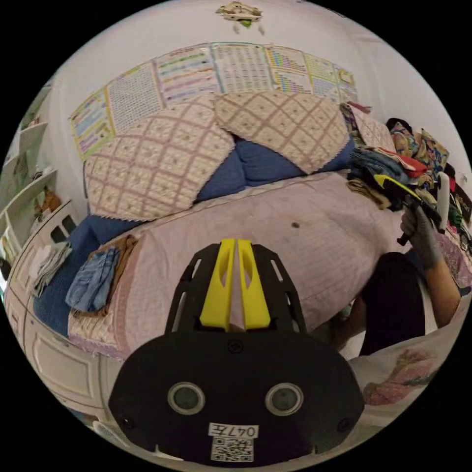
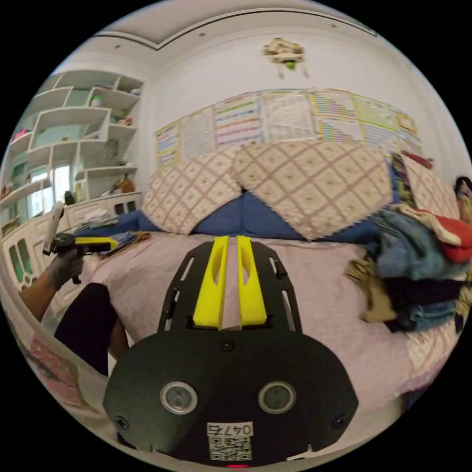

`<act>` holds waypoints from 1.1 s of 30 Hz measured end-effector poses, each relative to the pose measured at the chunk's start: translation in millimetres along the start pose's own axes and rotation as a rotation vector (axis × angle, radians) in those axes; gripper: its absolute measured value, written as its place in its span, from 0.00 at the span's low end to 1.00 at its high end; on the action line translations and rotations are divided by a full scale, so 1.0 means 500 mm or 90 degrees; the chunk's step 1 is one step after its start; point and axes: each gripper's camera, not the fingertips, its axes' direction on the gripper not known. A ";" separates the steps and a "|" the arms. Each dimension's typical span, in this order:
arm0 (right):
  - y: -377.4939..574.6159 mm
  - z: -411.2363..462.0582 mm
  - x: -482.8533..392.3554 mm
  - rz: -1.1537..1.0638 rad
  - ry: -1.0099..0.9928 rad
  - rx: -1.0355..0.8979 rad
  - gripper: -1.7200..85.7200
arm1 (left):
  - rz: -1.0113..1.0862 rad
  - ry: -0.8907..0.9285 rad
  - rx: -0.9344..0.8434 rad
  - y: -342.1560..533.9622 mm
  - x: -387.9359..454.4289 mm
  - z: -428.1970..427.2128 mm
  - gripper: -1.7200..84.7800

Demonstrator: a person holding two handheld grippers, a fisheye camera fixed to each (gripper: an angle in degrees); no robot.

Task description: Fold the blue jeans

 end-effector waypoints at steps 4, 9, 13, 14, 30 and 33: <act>0.014 0.134 -0.082 -0.067 -0.096 -0.035 0.01 | -0.108 0.049 0.076 0.205 -0.103 0.015 0.01; 0.052 0.234 -0.143 -0.067 -0.105 -0.121 0.01 | -0.288 0.129 0.146 0.458 -0.210 0.074 0.01; 0.056 0.276 -0.153 -0.045 -0.113 -0.110 0.01 | -0.436 0.228 0.157 0.670 -0.279 0.178 0.01; 0.056 0.285 -0.152 -0.035 -0.122 -0.115 0.01 | -0.463 0.268 0.180 0.718 -0.294 0.199 0.01; 0.056 0.542 -0.218 0.048 -0.188 -0.247 0.01 | -0.517 0.316 0.165 1.149 -0.355 0.379 0.02; 0.054 0.583 -0.233 0.059 -0.193 -0.253 0.01 | -0.526 0.280 0.132 1.207 -0.362 0.390 0.05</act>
